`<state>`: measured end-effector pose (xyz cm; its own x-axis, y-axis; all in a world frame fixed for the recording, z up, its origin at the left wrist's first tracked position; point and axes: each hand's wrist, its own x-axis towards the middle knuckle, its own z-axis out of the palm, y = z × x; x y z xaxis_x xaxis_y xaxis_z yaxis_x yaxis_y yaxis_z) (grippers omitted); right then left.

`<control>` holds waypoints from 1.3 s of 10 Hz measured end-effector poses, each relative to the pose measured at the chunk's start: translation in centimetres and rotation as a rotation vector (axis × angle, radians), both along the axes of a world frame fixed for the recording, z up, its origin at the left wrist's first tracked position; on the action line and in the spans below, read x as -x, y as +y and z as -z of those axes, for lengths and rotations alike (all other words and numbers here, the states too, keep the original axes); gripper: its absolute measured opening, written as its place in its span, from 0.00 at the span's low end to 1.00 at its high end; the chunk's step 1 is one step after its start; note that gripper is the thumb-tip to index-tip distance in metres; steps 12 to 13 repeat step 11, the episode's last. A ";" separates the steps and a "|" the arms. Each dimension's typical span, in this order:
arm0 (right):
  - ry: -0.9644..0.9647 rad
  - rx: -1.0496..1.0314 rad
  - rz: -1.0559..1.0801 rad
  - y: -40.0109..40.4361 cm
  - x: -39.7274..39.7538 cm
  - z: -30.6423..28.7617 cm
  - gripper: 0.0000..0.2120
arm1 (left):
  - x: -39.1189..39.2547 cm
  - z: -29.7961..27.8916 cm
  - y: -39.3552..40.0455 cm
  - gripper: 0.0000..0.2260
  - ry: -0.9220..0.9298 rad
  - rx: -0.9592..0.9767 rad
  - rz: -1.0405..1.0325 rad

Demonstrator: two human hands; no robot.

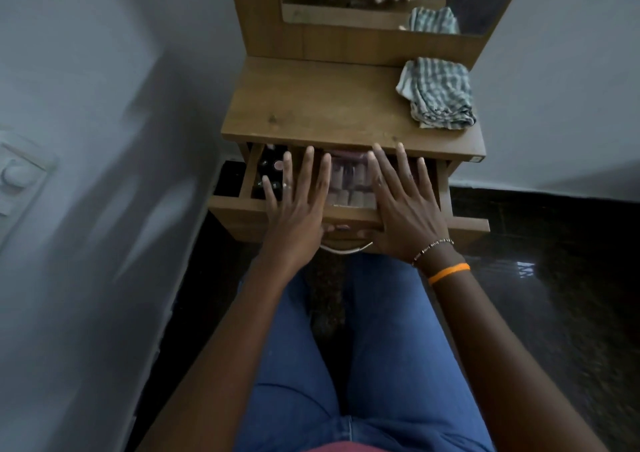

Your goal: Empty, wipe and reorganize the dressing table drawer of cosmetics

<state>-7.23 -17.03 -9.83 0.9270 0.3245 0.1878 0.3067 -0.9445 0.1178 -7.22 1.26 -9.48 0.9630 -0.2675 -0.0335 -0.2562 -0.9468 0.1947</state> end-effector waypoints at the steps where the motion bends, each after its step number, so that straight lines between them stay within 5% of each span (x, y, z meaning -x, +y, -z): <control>1: -0.069 0.041 -0.012 -0.2 -2.6 0.1 0.54 | -2.6 -0.2 -0.4 0.44 -0.045 -0.037 0.006; 3: -0.274 -0.100 -0.057 -0.4 -5.6 2.0 0.38 | -6.5 1.8 -1.3 0.41 -0.330 -0.062 0.004; 4: -0.480 -0.236 -0.019 0.7 -6.8 4.2 0.26 | -7.7 4.3 -1.8 0.31 -0.579 -0.011 -0.090; 5: -0.628 -0.274 0.036 1.6 -8.1 5.9 0.27 | -9.2 5.9 -2.5 0.16 -0.777 0.042 -0.167; 8: -0.614 -0.355 0.103 2.6 -8.2 5.6 0.18 | -8.9 6.0 -3.4 0.13 -0.698 0.110 -0.236; 11: -0.012 -0.470 0.173 3.1 -5.8 -2.3 0.17 | -6.7 -3.6 -2.4 0.18 -0.152 0.213 -0.198; 13: -0.012 -0.470 0.173 3.1 -5.8 -2.3 0.17 | -6.7 -3.6 -2.4 0.18 -0.152 0.213 -0.198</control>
